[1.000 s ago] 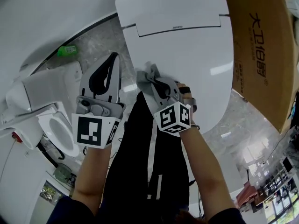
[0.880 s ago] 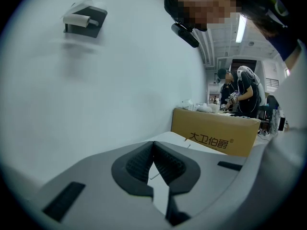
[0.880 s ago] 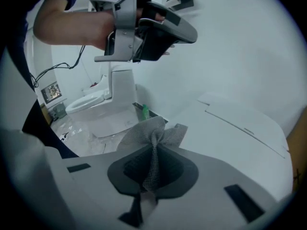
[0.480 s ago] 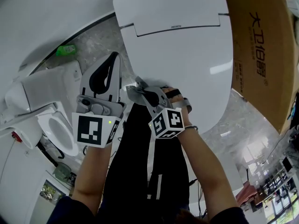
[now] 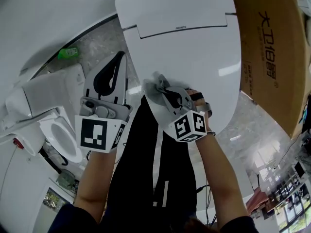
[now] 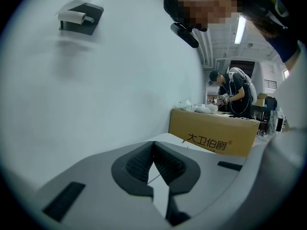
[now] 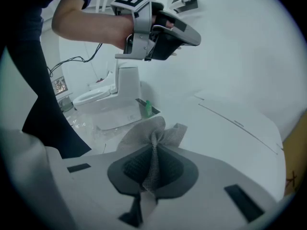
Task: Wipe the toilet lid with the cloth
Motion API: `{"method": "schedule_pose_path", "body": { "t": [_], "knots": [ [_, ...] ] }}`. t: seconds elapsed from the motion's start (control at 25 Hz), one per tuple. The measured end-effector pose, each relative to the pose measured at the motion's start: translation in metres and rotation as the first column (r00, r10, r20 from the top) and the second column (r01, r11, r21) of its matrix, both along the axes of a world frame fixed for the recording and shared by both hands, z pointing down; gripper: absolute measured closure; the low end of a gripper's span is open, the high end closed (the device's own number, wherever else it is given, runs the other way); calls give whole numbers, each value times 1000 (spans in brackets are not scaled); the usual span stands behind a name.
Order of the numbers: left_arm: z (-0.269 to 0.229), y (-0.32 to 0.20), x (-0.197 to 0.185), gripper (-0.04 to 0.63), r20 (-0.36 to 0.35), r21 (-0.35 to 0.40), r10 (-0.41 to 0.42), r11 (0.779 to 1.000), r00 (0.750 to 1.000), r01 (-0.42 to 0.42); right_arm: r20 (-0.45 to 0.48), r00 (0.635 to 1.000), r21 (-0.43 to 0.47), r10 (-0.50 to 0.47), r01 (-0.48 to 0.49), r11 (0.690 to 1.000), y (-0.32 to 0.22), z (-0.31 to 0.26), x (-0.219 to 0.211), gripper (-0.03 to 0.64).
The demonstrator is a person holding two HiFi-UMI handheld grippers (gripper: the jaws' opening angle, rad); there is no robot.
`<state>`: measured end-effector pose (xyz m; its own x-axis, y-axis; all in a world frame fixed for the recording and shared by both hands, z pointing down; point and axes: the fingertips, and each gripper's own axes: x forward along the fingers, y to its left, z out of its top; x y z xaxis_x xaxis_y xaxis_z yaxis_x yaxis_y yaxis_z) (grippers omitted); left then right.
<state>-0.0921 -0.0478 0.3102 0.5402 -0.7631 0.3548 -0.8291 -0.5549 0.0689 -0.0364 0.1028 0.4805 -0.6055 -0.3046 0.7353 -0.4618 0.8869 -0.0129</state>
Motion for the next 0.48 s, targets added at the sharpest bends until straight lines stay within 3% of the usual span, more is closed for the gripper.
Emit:
{"method": "schedule_pose_path", "body": {
  "t": [0.48],
  "knots": [
    [-1,4,12,581,3,0,35,999,999,-35,-122,973,77,197,-189,979,-26,3,119,580]
  ]
}}
